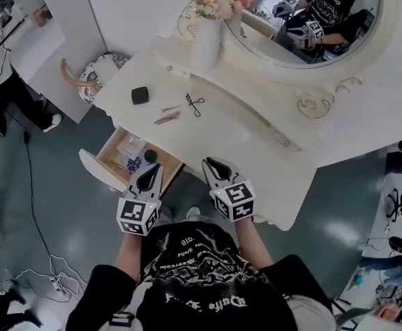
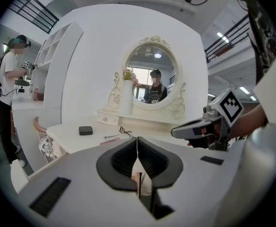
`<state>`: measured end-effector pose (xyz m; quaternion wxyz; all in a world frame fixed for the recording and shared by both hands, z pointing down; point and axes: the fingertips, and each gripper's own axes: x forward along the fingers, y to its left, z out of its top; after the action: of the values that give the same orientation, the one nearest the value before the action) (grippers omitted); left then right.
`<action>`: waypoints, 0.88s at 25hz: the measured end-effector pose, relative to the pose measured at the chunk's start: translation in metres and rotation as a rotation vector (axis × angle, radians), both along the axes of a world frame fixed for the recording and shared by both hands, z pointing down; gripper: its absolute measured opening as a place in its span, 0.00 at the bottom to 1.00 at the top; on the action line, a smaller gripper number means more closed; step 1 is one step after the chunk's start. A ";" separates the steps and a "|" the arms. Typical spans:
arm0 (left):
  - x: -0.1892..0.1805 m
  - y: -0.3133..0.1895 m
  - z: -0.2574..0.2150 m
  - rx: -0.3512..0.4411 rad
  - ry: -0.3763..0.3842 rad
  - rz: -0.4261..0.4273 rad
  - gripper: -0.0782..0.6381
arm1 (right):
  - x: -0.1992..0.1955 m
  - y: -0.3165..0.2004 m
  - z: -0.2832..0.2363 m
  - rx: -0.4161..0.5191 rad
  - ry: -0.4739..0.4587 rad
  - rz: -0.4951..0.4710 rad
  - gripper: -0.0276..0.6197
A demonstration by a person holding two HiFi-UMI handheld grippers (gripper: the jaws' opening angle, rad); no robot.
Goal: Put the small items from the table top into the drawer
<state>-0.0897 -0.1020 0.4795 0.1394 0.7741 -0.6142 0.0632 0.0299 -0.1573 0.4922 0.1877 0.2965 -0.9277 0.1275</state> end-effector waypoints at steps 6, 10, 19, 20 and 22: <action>0.016 -0.002 0.000 -0.002 0.001 0.020 0.13 | 0.024 -0.001 0.002 0.017 0.012 0.051 0.06; 0.022 0.001 0.001 -0.002 -0.012 0.026 0.13 | 0.033 -0.002 0.000 0.043 0.023 0.067 0.06; 0.024 0.009 0.001 -0.004 -0.036 0.004 0.13 | 0.038 0.003 0.007 0.063 0.056 0.042 0.06; 0.024 0.010 0.001 -0.004 -0.037 0.001 0.13 | 0.038 0.004 0.008 0.064 0.059 0.038 0.06; 0.025 0.012 0.003 -0.006 -0.039 -0.004 0.13 | 0.040 0.005 0.010 0.066 0.066 0.032 0.06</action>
<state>-0.0646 -0.0902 0.4821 0.1299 0.7712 -0.6180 0.0796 0.0696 -0.1528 0.5025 0.2063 0.3214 -0.9198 0.0900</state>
